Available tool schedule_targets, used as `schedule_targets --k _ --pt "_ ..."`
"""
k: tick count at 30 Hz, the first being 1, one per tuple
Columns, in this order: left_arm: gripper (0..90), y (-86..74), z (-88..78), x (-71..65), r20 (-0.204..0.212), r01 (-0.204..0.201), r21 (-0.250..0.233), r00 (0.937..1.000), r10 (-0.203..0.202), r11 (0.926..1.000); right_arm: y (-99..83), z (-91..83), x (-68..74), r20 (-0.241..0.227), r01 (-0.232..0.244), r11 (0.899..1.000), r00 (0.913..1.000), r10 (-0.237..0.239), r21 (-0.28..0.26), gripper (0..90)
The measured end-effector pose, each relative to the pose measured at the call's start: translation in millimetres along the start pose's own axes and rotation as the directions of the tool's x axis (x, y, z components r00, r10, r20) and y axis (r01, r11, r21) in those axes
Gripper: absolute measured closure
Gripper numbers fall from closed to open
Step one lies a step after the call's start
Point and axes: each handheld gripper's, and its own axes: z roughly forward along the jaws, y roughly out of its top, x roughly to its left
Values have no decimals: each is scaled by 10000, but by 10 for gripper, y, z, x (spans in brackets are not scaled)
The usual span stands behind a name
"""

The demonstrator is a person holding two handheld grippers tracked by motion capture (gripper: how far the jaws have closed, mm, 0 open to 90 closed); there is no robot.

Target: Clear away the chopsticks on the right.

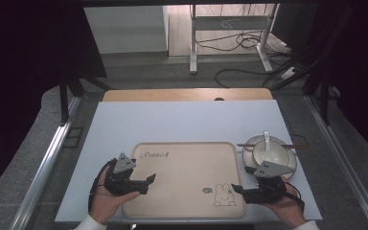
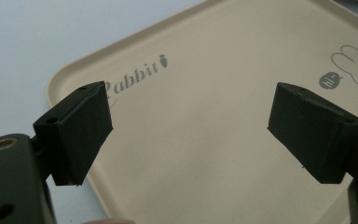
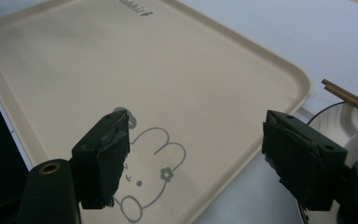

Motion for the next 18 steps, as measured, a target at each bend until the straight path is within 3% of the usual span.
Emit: schedule_targets --k 3,10,18 --pt "127 -1 4 -5 -4 -152 14 9999 152 9999 -26 -1 -9 22 87 9999 10000 -87 80 233" --pt "127 -24 4 18 -61 86 115 9999 -85 9999 -13 30 -25 -26 76 9998 10000 -76 208 251" --pt "130 -31 26 39 -311 68 349 9995 -57 9994 33 25 -15 99 -35 9994 9999 32 343 263"
